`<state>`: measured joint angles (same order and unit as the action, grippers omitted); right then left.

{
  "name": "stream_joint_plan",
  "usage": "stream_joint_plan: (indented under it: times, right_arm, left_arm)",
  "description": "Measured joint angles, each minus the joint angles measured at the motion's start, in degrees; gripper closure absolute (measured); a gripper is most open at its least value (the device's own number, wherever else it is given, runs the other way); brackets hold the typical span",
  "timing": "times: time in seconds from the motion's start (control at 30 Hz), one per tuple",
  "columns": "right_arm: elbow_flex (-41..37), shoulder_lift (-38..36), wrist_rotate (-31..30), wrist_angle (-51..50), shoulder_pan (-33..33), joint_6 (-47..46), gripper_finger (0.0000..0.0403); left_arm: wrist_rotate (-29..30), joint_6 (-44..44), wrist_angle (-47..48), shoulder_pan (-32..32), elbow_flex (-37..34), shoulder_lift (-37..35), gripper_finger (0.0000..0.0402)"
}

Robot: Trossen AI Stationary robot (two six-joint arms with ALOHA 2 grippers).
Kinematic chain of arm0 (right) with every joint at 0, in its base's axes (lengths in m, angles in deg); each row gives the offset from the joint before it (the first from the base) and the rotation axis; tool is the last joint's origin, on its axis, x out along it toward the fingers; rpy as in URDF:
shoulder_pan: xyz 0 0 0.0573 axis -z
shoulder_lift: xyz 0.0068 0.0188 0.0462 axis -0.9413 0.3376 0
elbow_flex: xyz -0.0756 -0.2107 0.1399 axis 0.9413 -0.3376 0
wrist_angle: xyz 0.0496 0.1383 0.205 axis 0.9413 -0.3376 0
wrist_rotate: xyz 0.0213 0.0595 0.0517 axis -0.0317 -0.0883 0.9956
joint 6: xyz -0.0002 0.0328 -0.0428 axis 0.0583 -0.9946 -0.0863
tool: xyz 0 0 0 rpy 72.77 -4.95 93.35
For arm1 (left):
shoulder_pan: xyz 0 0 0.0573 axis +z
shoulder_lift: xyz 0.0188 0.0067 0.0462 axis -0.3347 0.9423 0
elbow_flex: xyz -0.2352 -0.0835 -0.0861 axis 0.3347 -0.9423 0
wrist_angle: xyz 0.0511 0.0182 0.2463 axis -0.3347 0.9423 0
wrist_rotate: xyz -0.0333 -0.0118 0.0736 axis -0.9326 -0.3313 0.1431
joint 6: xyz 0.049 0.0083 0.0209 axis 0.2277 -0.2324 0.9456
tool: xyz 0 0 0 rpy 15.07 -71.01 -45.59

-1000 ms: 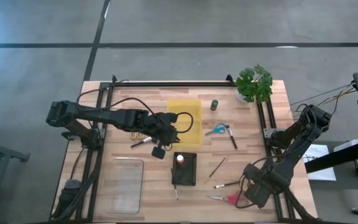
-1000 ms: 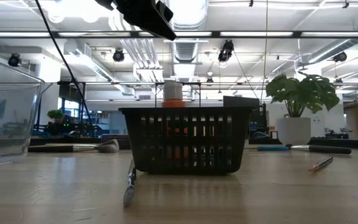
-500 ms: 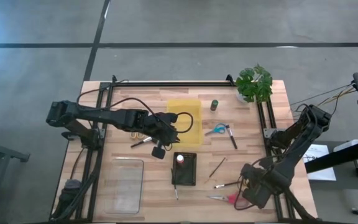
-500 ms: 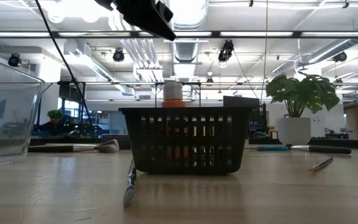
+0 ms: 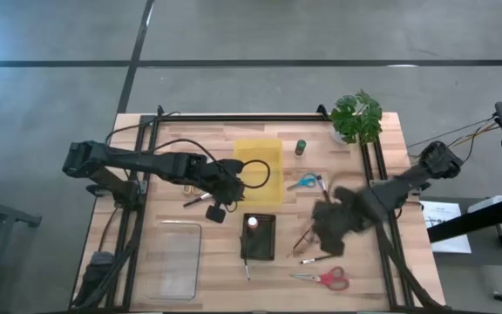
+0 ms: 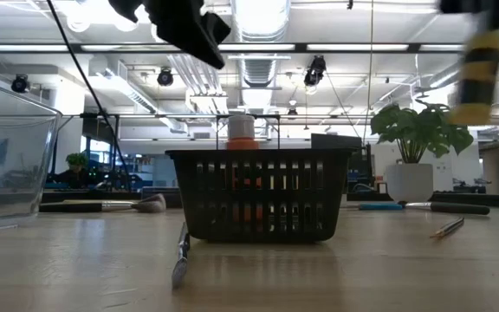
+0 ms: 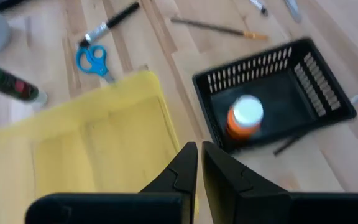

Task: Pick & Place Paint Supplies
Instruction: Put the yellow paint bottle into the black bin

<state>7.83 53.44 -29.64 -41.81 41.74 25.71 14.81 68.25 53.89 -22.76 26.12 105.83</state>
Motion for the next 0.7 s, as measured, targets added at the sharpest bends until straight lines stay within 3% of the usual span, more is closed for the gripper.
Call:
stream_joint_plan:
  times: [0.17, 0.3, 0.47, 0.7]
  right_arm:
    - [2.1, 1.2, 4.5, 3.1, 11.3, 16.3, 0.0292]
    - [6.0, 4.7, 6.8, 4.2, 16.7, 24.9, 0.0292]
    - [15.2, 12.4, 8.3, 2.7, 17.9, 31.8, 0.0292]
    - [32.4, 24.6, 8.2, -6.6, 14.8, 37.0, 0.0292]
  left_arm:
    - [0.9, -0.4, 4.0, 0.0, 0.0, -2.3, 0.0369]
    - [1.5, -0.4, 5.7, 0.1, 0.0, -4.4, 0.0369]
    - [3.5, -0.4, 7.8, 0.3, 0.0, -6.8, 0.0369]
    - [6.1, -0.8, 11.9, 0.4, 0.0, -10.0, 0.0369]
